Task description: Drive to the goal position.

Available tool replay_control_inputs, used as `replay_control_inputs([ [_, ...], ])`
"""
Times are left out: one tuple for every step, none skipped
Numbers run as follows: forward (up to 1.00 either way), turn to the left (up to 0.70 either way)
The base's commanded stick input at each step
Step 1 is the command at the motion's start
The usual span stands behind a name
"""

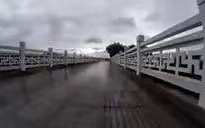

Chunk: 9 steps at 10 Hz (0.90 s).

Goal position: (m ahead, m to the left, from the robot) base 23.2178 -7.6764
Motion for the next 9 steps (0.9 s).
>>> replay_control_inputs([
  [0.60, 0.00],
  [0.60, 0.00],
  [0.60, 0.00],
  [0.60, 0.00],
  [0.60, 0.00],
  [0.60, 0.00],
  [0.60, 0.00],
  [0.60, 0.00],
  [0.60, 0.00],
])
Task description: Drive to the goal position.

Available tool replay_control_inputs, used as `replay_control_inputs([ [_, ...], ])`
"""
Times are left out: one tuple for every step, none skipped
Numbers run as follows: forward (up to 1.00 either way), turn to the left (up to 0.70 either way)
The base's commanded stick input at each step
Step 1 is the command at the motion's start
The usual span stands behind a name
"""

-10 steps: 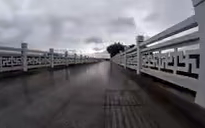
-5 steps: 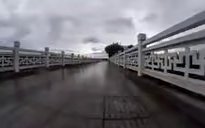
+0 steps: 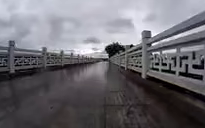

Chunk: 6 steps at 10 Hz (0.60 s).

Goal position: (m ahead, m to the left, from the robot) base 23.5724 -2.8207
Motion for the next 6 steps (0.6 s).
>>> replay_control_inputs([
  [0.60, 0.00],
  [0.60, 0.00],
  [0.45, 0.00],
  [0.45, 0.00],
  [0.60, 0.00],
  [0.60, 0.00],
])
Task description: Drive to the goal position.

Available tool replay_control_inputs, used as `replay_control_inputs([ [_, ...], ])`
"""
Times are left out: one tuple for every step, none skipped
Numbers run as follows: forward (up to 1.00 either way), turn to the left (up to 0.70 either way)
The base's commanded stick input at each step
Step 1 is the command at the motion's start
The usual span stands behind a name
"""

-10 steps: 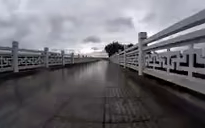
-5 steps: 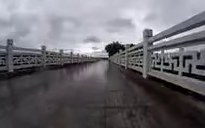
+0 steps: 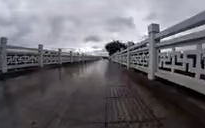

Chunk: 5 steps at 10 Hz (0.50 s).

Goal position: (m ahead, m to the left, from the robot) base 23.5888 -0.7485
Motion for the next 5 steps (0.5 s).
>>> replay_control_inputs([
  [0.60, 0.00],
  [0.60, 0.00],
  [0.60, 0.00],
  [0.60, 0.00],
  [0.60, 0.00],
])
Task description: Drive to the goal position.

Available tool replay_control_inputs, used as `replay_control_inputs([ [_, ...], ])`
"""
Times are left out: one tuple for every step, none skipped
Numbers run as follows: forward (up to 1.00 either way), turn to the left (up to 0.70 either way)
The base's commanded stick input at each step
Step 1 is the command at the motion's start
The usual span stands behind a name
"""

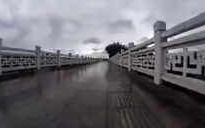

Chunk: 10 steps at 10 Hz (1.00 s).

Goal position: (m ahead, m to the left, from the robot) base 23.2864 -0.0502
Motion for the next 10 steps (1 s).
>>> replay_control_inputs([
  [0.60, 0.00],
  [0.60, 0.00],
  [0.44, 0.00],
  [0.38, 0.00],
  [0.37, 0.00],
  [0.45, 0.00],
  [0.45, 0.00],
  [0.45, 0.00],
  [0.45, 0.00],
  [0.45, 0.00],
])
